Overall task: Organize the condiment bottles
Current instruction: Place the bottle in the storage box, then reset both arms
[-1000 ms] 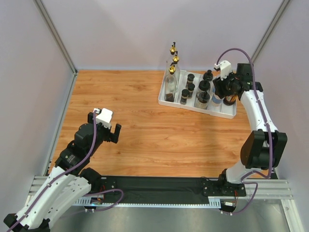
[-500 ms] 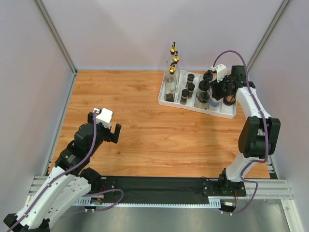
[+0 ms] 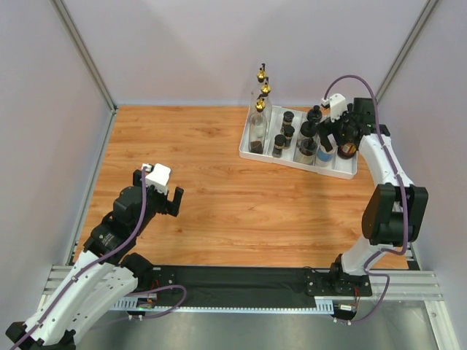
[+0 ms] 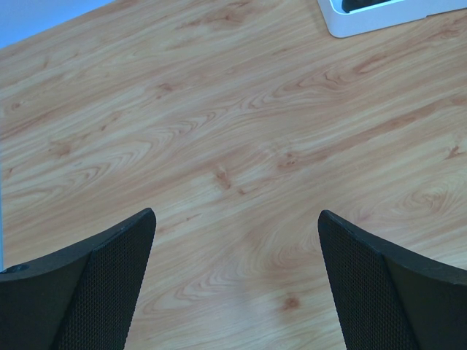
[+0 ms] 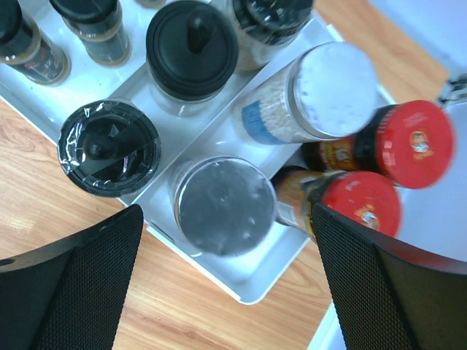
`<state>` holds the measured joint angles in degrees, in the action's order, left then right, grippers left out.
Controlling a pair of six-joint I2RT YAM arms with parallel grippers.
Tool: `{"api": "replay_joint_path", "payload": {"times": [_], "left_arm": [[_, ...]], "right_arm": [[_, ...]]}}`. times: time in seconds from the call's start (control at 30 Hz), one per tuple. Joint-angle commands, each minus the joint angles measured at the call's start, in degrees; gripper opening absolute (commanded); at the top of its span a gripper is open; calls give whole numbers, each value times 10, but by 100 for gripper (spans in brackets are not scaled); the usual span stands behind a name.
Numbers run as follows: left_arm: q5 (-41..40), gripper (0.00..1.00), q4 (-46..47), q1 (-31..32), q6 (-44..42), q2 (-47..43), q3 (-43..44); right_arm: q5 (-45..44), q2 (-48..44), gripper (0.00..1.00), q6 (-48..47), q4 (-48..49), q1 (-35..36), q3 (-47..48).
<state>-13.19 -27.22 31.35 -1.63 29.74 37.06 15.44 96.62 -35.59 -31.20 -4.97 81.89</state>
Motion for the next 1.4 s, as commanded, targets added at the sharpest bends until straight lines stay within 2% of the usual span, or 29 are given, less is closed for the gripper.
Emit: {"api": "replay_joint_path", "payload": {"times": [0.0,0.1,0.2,0.37,0.6,0.7,0.77,1.03,1.37], "left_arm": [[-1,100,11,-3,2,-2,-1],[-3,100,11,-3,5,-2,-1],[-2,100,11,-3,6,-1,-1],[-1,100,15,-3,10,0,-1],[-17,100,11,-4,14,17,15],[-28,100,5,-5,13,30,32],[-32,100,-3,-6,13,40,42],[-39,100,2,-25,18,79,84],[18,100,46,-92,22,121,57]], "right_arm": [[-13,-71,100,6,26,-2,1],[-16,-127,100,32,42,-6,-29],[-36,-192,100,105,79,-7,-72],[-88,-282,100,209,87,-7,-134],[-76,-418,100,287,93,-7,-240],[-121,-471,100,346,117,-7,-279],[-133,-505,100,352,127,-7,-305],[-216,-516,100,389,137,-7,-351],[-265,-500,100,388,142,-7,-365]]}}
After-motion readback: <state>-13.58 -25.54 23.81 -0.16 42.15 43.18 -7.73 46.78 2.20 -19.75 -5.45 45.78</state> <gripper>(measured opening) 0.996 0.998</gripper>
